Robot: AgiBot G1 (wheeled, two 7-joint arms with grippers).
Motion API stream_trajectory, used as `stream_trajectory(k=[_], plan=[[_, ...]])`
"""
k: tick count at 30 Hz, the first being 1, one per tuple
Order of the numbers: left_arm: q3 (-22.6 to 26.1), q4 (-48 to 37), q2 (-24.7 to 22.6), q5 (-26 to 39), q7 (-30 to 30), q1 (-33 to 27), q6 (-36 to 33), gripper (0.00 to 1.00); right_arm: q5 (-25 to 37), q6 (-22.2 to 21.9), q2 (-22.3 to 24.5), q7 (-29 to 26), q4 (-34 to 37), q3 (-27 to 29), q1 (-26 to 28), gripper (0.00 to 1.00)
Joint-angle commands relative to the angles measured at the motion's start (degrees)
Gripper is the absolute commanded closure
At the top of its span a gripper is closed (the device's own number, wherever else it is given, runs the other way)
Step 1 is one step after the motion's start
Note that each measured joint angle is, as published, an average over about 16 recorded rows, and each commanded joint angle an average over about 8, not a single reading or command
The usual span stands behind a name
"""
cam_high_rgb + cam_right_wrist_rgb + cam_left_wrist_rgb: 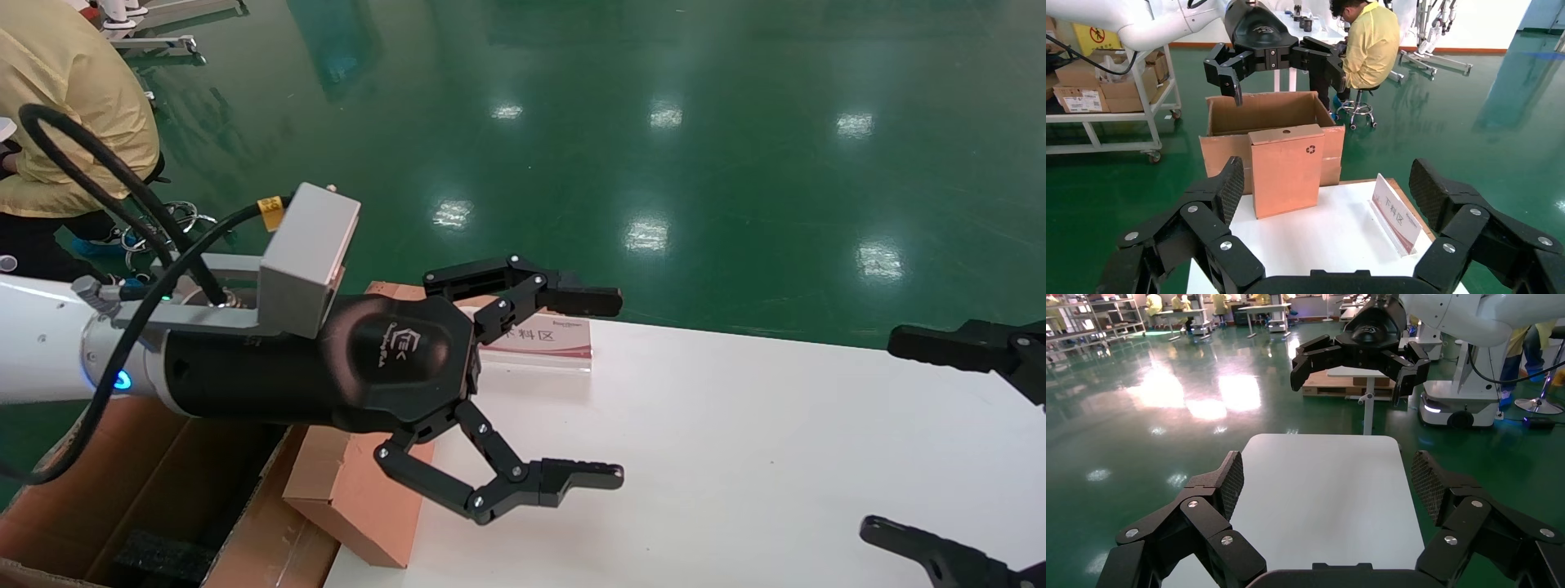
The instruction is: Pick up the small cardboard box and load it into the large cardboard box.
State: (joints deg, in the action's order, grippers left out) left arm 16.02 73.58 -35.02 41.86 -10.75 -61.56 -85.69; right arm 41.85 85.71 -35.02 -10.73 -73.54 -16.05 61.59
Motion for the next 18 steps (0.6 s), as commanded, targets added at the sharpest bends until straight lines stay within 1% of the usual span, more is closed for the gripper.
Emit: stream_trajectory(k=[1, 18], plan=[[0.0, 0.0, 0.0, 0.0, 0.0, 0.0, 0.0, 0.00, 0.0, 0.0, 0.0, 0.0, 0.0, 0.0, 0.0, 0.00], [-0.1, -0.2, 0.4, 0.3, -0.3, 0.3, 0.7, 0.00, 0.0, 0.0, 0.0, 0.0, 0.0, 0.0, 0.0, 0.00]])
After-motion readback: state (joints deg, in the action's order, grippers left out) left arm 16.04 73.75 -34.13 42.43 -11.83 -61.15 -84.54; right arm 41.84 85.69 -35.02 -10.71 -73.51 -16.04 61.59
